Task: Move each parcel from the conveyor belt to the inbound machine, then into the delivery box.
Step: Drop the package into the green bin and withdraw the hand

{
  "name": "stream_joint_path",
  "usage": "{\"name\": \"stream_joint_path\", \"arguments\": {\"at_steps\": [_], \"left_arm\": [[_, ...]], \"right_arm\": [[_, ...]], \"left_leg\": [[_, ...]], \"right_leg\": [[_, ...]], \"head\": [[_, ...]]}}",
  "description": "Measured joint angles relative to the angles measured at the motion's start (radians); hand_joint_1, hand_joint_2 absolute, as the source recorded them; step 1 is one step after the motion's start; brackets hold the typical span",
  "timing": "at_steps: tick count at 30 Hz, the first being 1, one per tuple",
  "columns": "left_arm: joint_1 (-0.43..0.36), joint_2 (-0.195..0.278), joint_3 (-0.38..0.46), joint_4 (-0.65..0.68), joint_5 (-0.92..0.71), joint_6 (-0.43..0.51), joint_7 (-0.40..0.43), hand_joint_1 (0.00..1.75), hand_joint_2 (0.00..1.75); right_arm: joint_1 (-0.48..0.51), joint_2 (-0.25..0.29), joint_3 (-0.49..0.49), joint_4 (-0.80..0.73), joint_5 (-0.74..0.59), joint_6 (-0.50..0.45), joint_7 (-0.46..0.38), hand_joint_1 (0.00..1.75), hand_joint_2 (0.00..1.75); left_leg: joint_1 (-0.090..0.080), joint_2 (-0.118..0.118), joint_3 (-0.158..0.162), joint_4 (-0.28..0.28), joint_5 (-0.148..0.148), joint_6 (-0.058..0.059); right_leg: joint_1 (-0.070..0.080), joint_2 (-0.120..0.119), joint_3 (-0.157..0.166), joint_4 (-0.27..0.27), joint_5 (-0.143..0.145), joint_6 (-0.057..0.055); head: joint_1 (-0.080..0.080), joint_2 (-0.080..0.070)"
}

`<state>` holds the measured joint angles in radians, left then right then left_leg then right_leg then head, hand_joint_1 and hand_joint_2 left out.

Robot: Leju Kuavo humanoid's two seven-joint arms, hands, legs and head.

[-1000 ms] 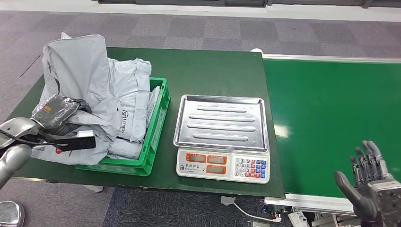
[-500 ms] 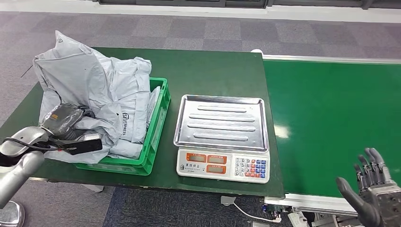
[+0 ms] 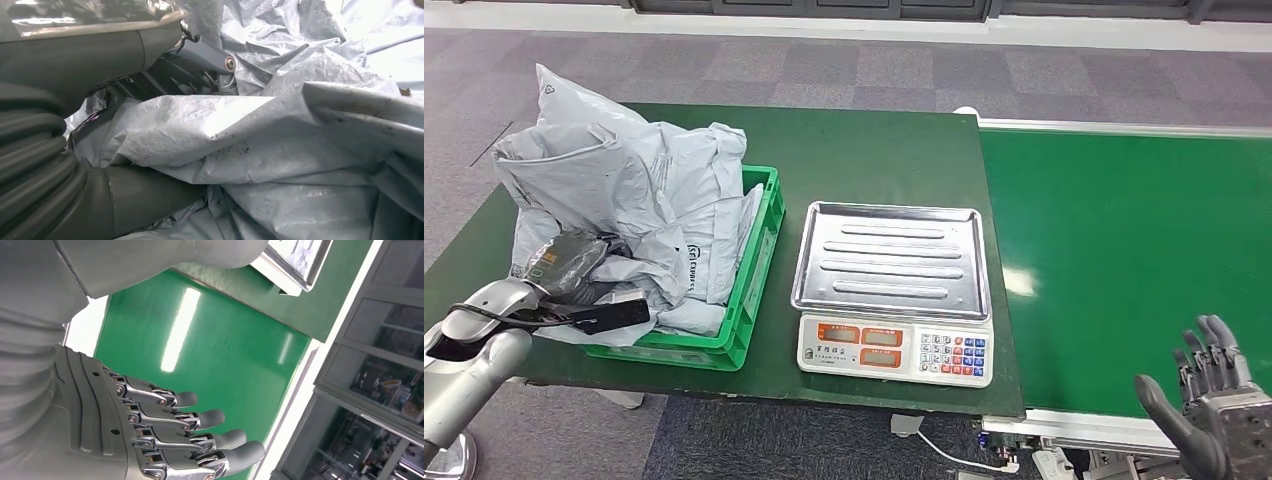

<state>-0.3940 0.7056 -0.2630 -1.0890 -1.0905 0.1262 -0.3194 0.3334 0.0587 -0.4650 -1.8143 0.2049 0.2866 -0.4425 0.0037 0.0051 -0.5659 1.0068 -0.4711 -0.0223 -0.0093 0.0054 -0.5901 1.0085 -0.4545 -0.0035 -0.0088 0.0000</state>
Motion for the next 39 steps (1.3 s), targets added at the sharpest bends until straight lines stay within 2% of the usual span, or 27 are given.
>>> {"name": "stream_joint_path", "arguments": {"at_steps": [9, 10, 13, 14, 26, 39], "left_arm": [[-0.011, -0.009, 0.007, 0.049, 0.013, -0.009, -0.045, 1.72, 1.75], [-0.014, -0.012, 0.007, 0.054, 0.013, -0.008, -0.046, 1.54, 1.75], [-0.024, -0.021, 0.004, 0.066, 0.013, 0.000, -0.044, 0.28, 1.75], [-0.027, -0.023, 0.003, 0.068, 0.013, 0.005, -0.042, 0.03, 1.75], [-0.048, -0.038, -0.003, 0.040, -0.016, 0.041, 0.004, 0.00, 1.75], [-0.051, -0.014, 0.008, -0.027, -0.016, 0.034, 0.011, 0.00, 1.75]], "right_arm": [[0.000, 0.000, 0.000, 0.000, -0.015, -0.011, 0.000, 0.00, 1.75], [0.000, 0.000, 0.000, 0.000, -0.017, -0.013, 0.000, 0.00, 1.75], [0.000, 0.000, 0.000, 0.000, -0.020, -0.015, 0.001, 0.00, 1.75], [0.000, 0.000, 0.000, 0.000, -0.021, -0.016, 0.001, 0.00, 1.75], [-0.001, 0.001, 0.000, 0.000, -0.007, -0.020, 0.005, 0.00, 1.75], [-0.001, 0.001, 0.000, 0.000, -0.002, -0.017, 0.003, 0.00, 1.75]], "left_leg": [[0.000, 0.000, 0.005, 0.000, 0.000, 0.000], [0.000, 0.000, 0.005, 0.000, 0.000, 0.000], [0.000, 0.000, 0.006, 0.000, 0.000, 0.000], [0.000, 0.000, 0.006, 0.000, 0.000, 0.000], [0.001, -0.001, 0.005, 0.000, 0.002, -0.002], [0.001, -0.001, 0.001, 0.000, 0.002, -0.002]], "right_leg": [[0.000, 0.000, 0.001, 0.000, 0.000, 0.000], [0.000, -0.001, 0.001, 0.000, 0.000, 0.000], [0.000, -0.001, 0.001, 0.000, 0.000, 0.000], [0.000, -0.001, 0.001, 0.000, 0.000, 0.000], [0.001, -0.001, 0.001, 0.000, 0.001, -0.001], [0.001, -0.001, -0.003, 0.000, 0.001, -0.001]], "head": [[0.000, 0.000], [0.000, 0.000], [0.000, 0.000], [0.000, 0.000], [0.000, 0.000], [0.000, 0.000]]}}
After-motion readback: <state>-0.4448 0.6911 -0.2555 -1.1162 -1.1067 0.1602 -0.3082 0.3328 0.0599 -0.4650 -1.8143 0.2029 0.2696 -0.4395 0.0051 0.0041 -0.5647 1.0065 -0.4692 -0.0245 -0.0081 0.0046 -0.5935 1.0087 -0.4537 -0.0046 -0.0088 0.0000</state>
